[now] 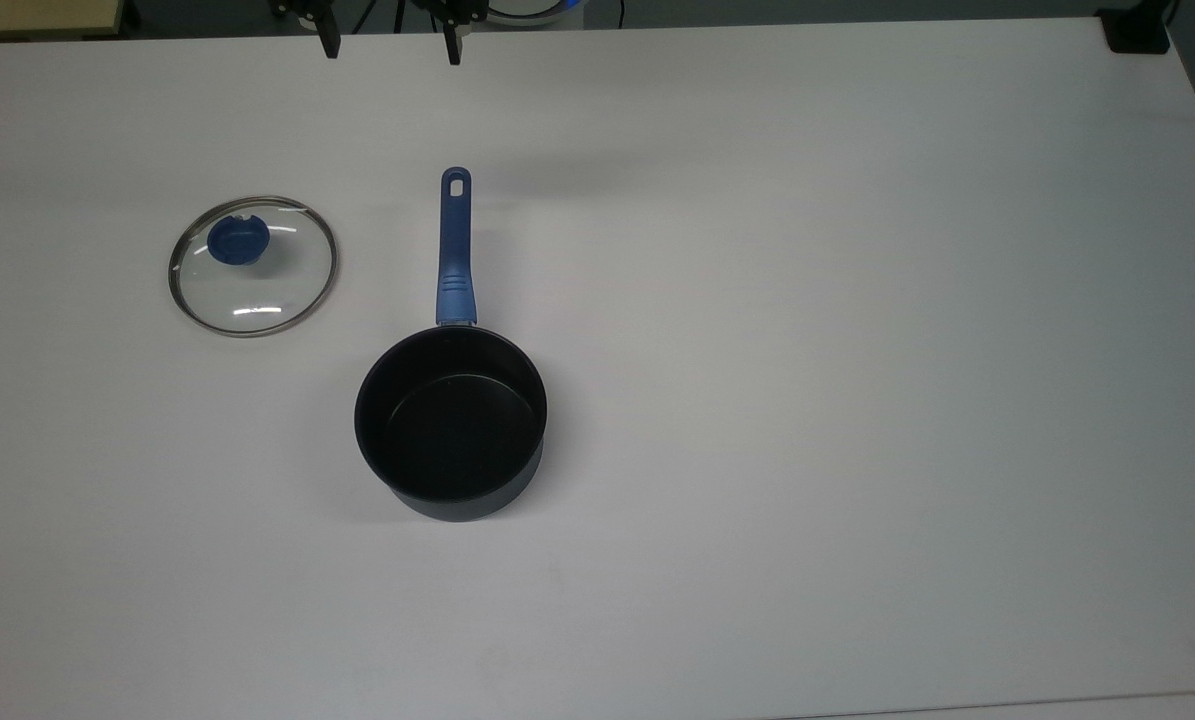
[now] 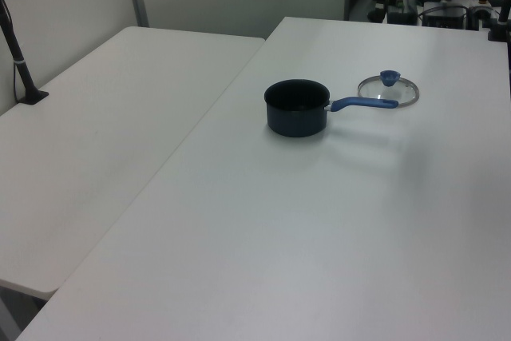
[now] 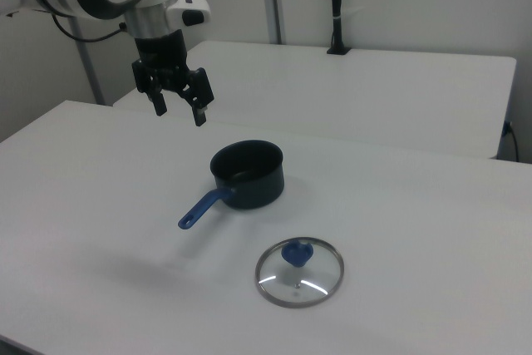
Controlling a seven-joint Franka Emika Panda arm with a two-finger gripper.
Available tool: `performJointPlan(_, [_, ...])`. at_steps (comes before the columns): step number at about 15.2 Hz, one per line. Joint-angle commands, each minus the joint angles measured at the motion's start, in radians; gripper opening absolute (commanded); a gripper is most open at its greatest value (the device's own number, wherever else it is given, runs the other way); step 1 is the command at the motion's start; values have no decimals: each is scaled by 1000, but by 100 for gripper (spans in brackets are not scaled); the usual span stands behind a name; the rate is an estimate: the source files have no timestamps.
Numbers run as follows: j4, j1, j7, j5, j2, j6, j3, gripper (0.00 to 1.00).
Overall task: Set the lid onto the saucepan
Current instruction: 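Move the gripper over the glass lid's blue knob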
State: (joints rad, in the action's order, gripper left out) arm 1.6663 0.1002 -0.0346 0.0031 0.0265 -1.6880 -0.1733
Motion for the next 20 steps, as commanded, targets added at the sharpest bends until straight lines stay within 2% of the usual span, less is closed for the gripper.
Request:
performJointPlan(1, [15, -8, -33, 20, 13, -18, -11, 100])
performJointPlan(4, [19, -13, -118, 8, 15, -7, -12, 100])
performJointPlan(7, [24, -52, -328, -1, 16, 36, -15, 100])
performJointPlan(9, [56, -71, -402, -49, 10, 47, -15, 100])
performJointPlan(11, [125, -85, -458, -135, 7, 21, -15, 100])
performJointPlan(12, [162, -105, -458, -165, 9, -22, -15, 100])
performJointPlan(16, [306, -190, -449, -170, -8, -312, -38, 100])
performJointPlan(18, [334, -224, -447, -167, -49, -413, -40, 100])
performJointPlan(20, [332, -247, -439, -158, -109, -452, -40, 100])
